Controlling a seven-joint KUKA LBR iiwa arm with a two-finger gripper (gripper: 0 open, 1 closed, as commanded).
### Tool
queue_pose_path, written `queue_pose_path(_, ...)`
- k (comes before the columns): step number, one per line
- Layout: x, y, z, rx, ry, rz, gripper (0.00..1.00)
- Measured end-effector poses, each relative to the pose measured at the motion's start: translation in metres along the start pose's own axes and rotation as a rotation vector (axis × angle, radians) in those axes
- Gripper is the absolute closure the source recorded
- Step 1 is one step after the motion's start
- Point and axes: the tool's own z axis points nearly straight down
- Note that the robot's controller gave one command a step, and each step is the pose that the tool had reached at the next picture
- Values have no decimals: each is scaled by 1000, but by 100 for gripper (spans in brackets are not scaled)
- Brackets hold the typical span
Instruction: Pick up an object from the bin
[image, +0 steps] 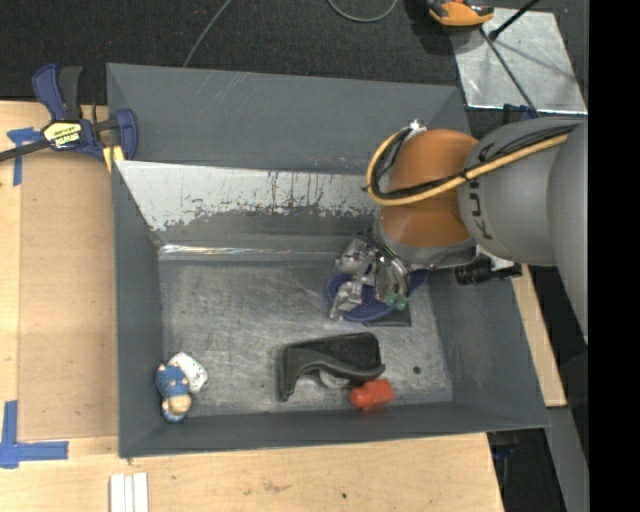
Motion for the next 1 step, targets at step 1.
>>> queue_pose_path(1, -20, -43, -191, 4, 9, -234, 100)
